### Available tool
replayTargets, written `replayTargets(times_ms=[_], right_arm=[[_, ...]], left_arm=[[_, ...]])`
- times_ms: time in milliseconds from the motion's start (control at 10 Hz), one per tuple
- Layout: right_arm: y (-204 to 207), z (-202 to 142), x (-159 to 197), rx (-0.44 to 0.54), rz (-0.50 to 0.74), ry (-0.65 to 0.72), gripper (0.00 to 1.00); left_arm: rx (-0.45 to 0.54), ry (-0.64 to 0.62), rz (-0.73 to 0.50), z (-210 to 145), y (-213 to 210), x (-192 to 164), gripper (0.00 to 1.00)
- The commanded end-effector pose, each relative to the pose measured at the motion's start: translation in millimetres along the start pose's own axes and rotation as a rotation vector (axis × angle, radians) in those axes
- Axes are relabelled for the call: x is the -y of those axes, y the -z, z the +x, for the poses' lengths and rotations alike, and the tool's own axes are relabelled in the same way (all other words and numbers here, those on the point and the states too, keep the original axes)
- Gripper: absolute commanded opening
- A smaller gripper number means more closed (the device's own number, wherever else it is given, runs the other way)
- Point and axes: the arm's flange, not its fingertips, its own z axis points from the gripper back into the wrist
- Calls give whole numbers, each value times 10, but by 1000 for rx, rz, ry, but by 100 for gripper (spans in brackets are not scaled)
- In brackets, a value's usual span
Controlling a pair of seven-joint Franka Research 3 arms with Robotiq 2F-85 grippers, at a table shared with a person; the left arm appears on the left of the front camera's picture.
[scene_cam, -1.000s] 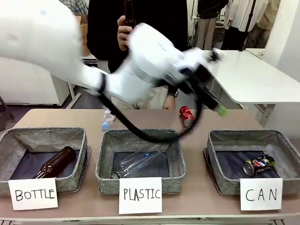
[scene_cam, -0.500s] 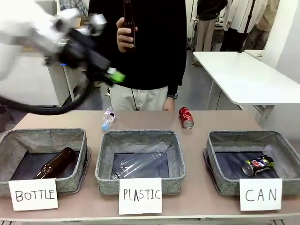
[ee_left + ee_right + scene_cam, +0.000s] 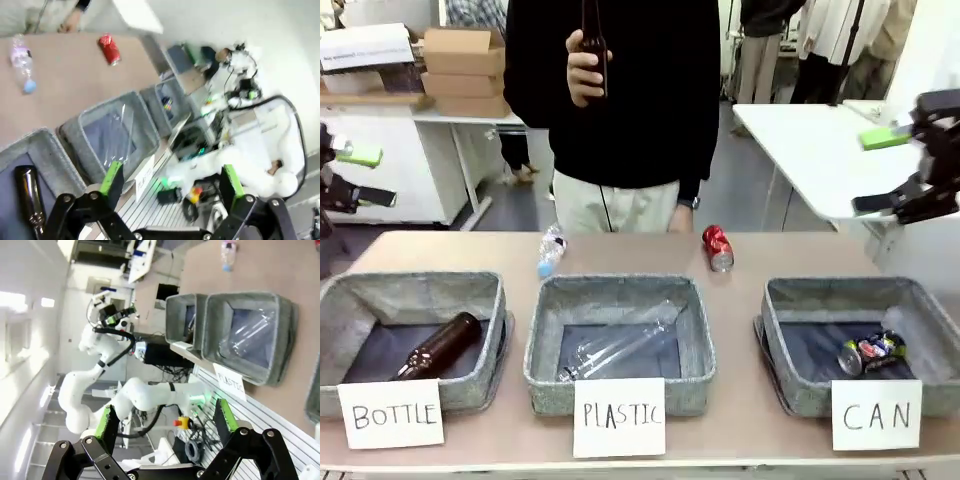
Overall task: Sort the can waste into the basket.
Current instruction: Pick up the can waste from the table and place it in the right Fabric basket.
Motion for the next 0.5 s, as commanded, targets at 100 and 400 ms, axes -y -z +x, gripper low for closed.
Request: replayTargets(times_ms=[100,400], right_arm=[[-172,-46,82,1,-6,-15,100],[-172,-46,82,1,-6,-15,100]], left_arm=[[0,0,0,0,0,0,100],[0,0,0,0,0,0,100]])
